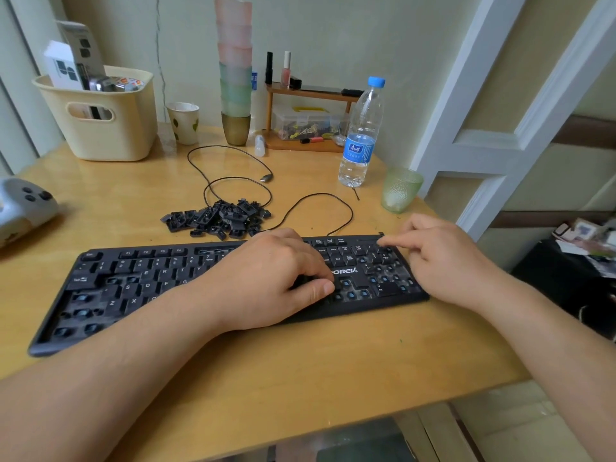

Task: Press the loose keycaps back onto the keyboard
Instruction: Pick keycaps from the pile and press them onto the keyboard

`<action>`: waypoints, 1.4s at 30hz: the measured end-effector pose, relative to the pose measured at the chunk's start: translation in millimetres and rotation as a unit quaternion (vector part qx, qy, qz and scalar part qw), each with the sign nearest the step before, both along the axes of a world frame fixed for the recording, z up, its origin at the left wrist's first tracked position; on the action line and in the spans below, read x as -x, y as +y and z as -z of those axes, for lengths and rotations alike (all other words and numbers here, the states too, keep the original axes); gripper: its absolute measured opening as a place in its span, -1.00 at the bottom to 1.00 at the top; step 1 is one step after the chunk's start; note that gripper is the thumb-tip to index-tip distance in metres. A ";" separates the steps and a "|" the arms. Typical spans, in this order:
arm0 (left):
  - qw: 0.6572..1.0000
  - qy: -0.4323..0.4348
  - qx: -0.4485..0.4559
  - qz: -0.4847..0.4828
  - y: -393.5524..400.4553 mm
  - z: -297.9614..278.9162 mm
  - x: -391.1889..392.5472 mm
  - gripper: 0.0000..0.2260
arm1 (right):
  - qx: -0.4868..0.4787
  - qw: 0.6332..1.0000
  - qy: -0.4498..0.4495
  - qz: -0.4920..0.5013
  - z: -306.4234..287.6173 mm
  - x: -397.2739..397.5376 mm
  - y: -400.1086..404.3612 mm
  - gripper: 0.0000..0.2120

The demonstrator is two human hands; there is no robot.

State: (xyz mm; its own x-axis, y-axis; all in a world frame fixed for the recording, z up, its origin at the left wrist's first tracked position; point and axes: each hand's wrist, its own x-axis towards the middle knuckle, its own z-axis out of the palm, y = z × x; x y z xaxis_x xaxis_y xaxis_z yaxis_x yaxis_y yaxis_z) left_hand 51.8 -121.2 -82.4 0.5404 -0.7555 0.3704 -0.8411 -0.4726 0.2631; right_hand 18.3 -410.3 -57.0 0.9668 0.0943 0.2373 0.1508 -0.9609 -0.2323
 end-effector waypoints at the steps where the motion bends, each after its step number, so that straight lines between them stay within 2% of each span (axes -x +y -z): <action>1: 1.000 -0.001 -0.001 0.001 -0.1 0.3 -0.3 -0.67 | 0.009 1.000 0.014 -0.001 2.4 2.3 2.2 -0.41; 4: 1.000 -0.005 -0.002 0.003 0.1 0.5 -0.9 -0.66 | 0.042 0.997 0.067 -0.006 6.1 7.0 9.3 -0.36; 8: 1.000 -0.006 0.004 0.000 1.2 1.3 -1.5 -0.66 | 0.008 0.999 0.047 0.004 2.1 4.4 9.9 -0.37; 10: 1.000 -0.005 0.006 -0.005 2.0 1.1 -2.4 -0.64 | 0.025 0.998 0.061 0.000 0.8 3.2 12.0 -0.38; 14: 1.000 -0.010 0.009 -0.008 2.8 -0.5 -3.3 -0.65 | 0.004 0.999 0.038 0.016 -10.4 -11.8 24.9 -0.47; 17: 1.000 -0.026 0.000 -0.015 5.9 -5.2 -6.3 -0.71 | -0.030 0.999 0.011 -0.009 -17.4 -33.5 56.9 -0.60; 19: 0.998 -0.041 -0.002 -0.055 19.4 -11.6 -17.2 -0.77 | -0.045 0.998 0.021 -0.034 -16.9 -51.4 83.9 -0.69; 22: 0.980 -0.034 0.014 -0.197 57.0 -18.8 -44.9 -0.82 | -0.060 0.996 0.050 -0.041 -10.9 -82.3 118.2 -0.77; 24: 0.957 -0.006 0.028 -0.288 81.7 -19.0 -58.6 -0.83 | -0.068 0.996 0.048 -0.040 -5.4 -102.8 135.5 -0.78; 27: 0.937 0.032 0.023 -0.348 95.9 -17.3 -65.5 -0.82 | -0.055 0.997 0.057 -0.024 2.8 -125.2 152.2 -0.75; 32: 0.936 0.061 0.023 -0.346 87.3 -17.9 -65.8 -0.82 | -0.022 0.993 0.112 -0.018 5.1 -140.4 162.0 -0.64; 42: 0.942 0.064 0.025 -0.327 72.6 -19.5 -54.7 -0.82 | -0.011 0.995 0.097 -0.014 4.7 -141.4 160.2 -0.78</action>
State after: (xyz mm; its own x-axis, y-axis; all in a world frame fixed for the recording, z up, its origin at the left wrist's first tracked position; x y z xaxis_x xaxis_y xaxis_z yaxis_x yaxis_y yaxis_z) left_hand 106.5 -48.6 -62.8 0.9276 -0.2281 0.2959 -0.3330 -0.8639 0.3780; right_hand 159.7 -250.2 -61.8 0.9918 0.1186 0.0485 0.1275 -0.9511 -0.2814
